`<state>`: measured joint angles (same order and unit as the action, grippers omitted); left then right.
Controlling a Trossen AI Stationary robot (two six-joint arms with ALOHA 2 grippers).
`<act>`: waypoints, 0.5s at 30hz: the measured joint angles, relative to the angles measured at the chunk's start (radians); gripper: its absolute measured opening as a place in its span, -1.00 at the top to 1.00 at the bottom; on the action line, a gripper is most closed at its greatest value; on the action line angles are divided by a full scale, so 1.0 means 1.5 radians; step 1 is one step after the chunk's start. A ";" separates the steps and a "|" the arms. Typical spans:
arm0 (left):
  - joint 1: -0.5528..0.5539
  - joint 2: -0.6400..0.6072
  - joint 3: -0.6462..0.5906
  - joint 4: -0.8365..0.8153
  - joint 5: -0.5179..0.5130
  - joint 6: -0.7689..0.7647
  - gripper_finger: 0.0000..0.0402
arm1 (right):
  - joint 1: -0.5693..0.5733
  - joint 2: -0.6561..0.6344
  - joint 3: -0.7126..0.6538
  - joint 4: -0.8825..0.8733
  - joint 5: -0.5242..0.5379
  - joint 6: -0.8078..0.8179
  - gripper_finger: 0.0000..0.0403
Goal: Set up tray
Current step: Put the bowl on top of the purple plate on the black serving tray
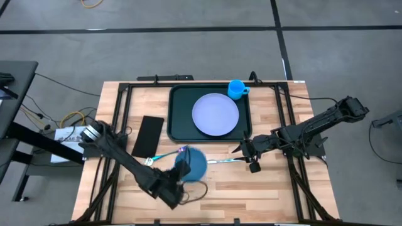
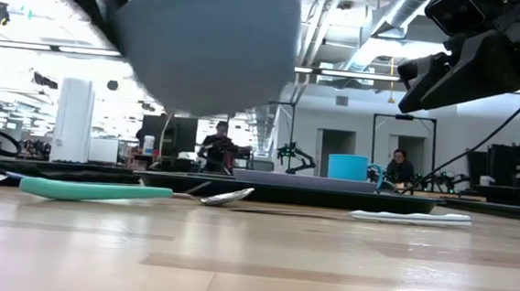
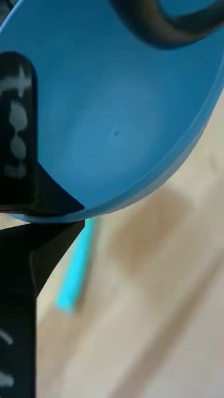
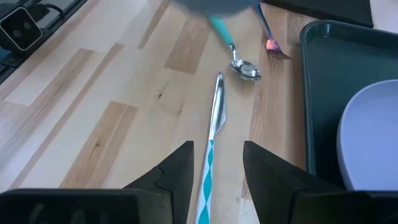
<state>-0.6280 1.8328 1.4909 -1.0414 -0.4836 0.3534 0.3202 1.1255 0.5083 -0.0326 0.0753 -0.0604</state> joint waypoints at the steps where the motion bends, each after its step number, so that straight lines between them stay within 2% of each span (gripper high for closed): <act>1: 0.011 -0.019 0.000 0.000 -0.017 0.000 1.00 | 0.000 0.000 0.000 0.001 0.000 0.000 0.35; 6: 0.104 -0.118 0.000 0.010 -0.052 0.014 1.00 | 0.000 0.000 0.000 0.001 0.000 -0.001 0.35; 11: 0.242 -0.187 0.001 0.093 -0.047 0.108 1.00 | 0.000 0.000 0.000 0.002 0.000 -0.017 0.35; 13: 0.305 -0.195 0.001 0.143 -0.011 0.154 1.00 | 0.000 0.000 0.000 0.001 0.000 -0.018 0.35; 15: 0.368 -0.193 0.001 0.183 0.058 0.195 1.00 | 0.000 0.000 0.000 -0.007 0.001 -0.019 0.35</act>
<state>-0.0753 1.5433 1.4929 -0.7668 -0.3967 0.6463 0.3202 1.1255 0.5083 -0.0429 0.0761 -0.0882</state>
